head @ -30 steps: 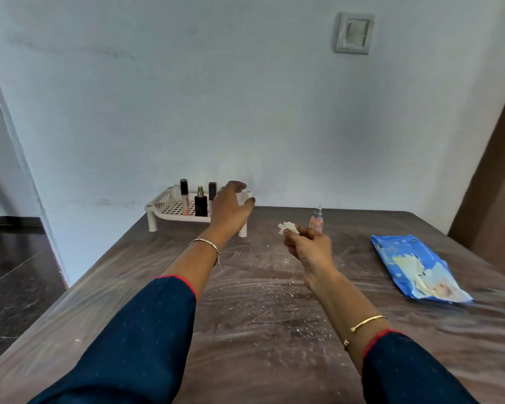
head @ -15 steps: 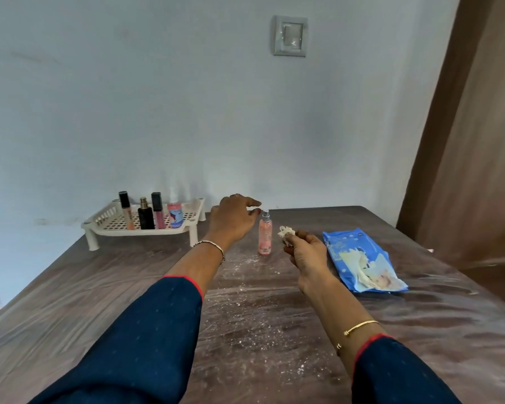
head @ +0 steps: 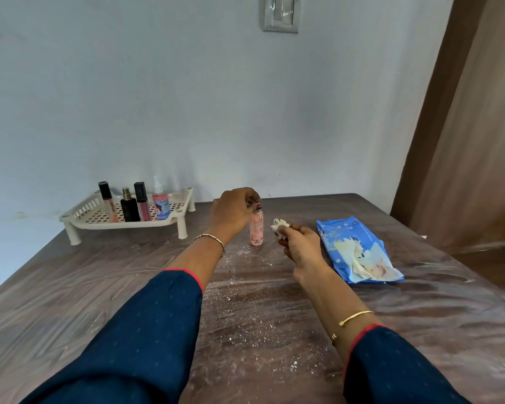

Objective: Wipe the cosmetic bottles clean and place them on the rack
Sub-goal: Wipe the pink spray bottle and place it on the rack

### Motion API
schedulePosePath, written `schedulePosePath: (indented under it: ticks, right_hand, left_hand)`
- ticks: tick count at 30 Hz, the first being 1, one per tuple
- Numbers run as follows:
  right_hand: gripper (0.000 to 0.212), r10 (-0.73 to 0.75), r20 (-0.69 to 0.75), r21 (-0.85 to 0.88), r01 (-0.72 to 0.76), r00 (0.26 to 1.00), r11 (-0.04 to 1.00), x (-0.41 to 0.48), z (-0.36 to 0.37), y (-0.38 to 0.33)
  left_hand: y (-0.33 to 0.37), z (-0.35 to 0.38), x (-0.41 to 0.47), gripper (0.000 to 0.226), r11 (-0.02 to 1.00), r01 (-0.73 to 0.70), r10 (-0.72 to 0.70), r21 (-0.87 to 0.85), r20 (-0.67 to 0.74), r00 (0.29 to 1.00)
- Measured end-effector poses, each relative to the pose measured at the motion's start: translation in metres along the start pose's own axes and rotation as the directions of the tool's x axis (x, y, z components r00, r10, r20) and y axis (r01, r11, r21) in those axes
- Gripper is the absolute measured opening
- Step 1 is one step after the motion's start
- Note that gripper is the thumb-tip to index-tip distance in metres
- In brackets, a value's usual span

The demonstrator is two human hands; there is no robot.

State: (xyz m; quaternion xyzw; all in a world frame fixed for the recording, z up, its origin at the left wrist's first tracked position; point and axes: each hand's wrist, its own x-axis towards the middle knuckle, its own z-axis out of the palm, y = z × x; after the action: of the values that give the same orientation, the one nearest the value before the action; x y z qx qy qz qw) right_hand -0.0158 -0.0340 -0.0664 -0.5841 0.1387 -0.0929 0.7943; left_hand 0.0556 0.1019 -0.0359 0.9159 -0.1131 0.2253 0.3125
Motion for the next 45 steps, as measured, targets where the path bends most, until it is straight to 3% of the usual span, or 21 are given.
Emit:
schedulePosePath:
  ticks: [4, 10, 16, 22, 25, 34, 42, 45]
  right_hand:
    - [0.015, -0.014, 0.009, -0.008, 0.014, 1.000, 1.000, -0.006, 0.004, -0.004]
    - [0.022, -0.112, 0.046, -0.009, 0.112, 0.993, 0.994, -0.029, 0.002, -0.014]
    - [0.021, -0.244, 0.174, 0.027, 0.243, 0.954, 0.970, -0.078, -0.003, -0.014]
    - [0.024, -0.428, 0.220, -0.142, 0.463, 0.877, 0.875, -0.137, -0.009, 0.007]
    - [0.023, -0.520, 0.220, -0.329, 0.564, 0.825, 0.757, -0.156, -0.009, 0.024]
    - [0.026, -0.670, 0.297, -0.466, 0.716, 0.680, 0.520, -0.180, -0.006, 0.044]
    - [0.025, -0.751, 0.529, -0.591, 0.806, 0.395, 0.007, -0.193, -0.005, 0.059]
    - [0.029, -0.668, 0.635, -0.654, 0.730, 0.387, -0.199, -0.198, -0.002, 0.059]
  left_hand:
    - [0.003, -0.010, -0.007, 0.005, 0.997, 0.011, -0.012, -0.075, -0.010, 1.000]
    - [0.014, -0.049, -0.031, 0.011, 0.904, 0.077, -0.062, -0.421, 0.050, 0.997]
    - [0.017, -0.091, -0.090, 0.019, 0.848, 0.133, -0.053, -0.513, 0.168, 0.984]
    - [0.012, -0.109, -0.153, 0.015, 0.781, 0.189, -0.063, -0.595, 0.226, 0.972]
    - [0.009, -0.111, -0.173, 0.014, 0.776, 0.196, -0.086, -0.600, 0.208, 0.974]
    - [0.012, -0.108, -0.195, 0.014, 0.806, 0.159, -0.103, -0.570, 0.131, 0.986]
    - [0.012, -0.109, -0.196, 0.014, 0.808, 0.191, -0.155, -0.558, 0.112, 0.982]
    - [0.014, -0.108, -0.194, 0.015, 0.825, 0.198, -0.156, -0.530, 0.124, 0.980]
